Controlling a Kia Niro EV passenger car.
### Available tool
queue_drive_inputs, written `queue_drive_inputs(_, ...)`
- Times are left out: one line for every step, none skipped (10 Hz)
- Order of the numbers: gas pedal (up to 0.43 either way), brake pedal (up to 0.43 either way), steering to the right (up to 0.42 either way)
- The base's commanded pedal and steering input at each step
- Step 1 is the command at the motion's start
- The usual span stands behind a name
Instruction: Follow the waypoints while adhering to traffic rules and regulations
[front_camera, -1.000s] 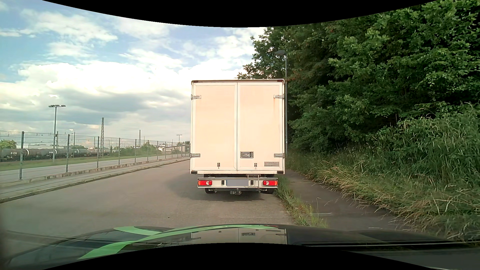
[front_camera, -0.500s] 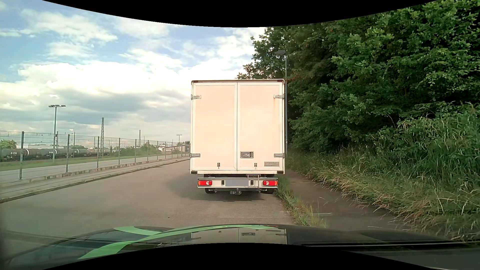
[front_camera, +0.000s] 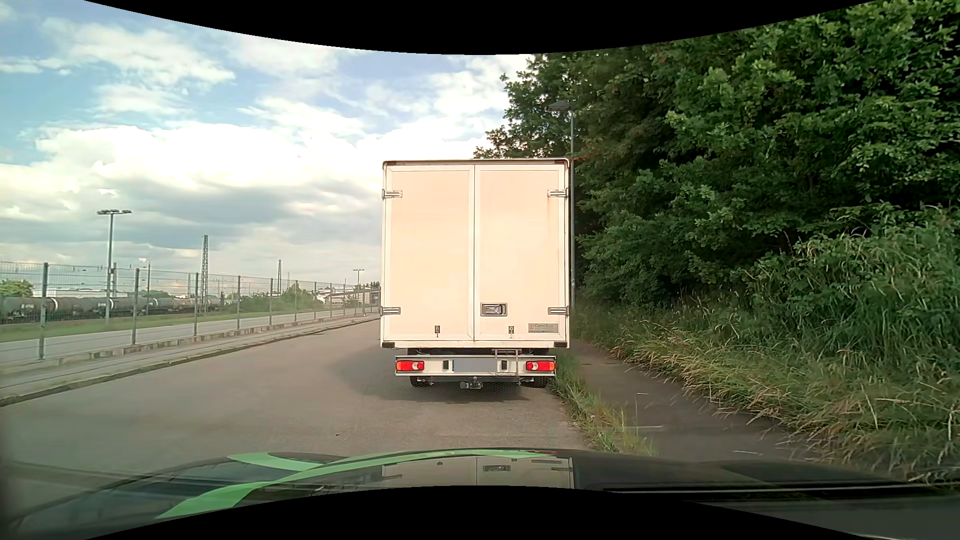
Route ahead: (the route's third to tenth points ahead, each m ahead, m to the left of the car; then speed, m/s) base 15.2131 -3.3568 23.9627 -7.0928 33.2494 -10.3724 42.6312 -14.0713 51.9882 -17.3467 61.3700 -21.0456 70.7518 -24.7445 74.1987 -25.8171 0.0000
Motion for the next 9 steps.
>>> queue_drive_inputs(0.000,0.476,-0.077)
queue_drive_inputs(0.000,0.470,-0.079)
queue_drive_inputs(0.000,0.463,-0.082)
queue_drive_inputs(0.000,0.463,-0.082)
queue_drive_inputs(0.000,0.463,-0.083)
queue_drive_inputs(0.000,0.463,-0.083)
queue_drive_inputs(0.000,0.463,-0.083)
queue_drive_inputs(0.000,0.463,-0.082)
queue_drive_inputs(0.000,0.463,-0.082)
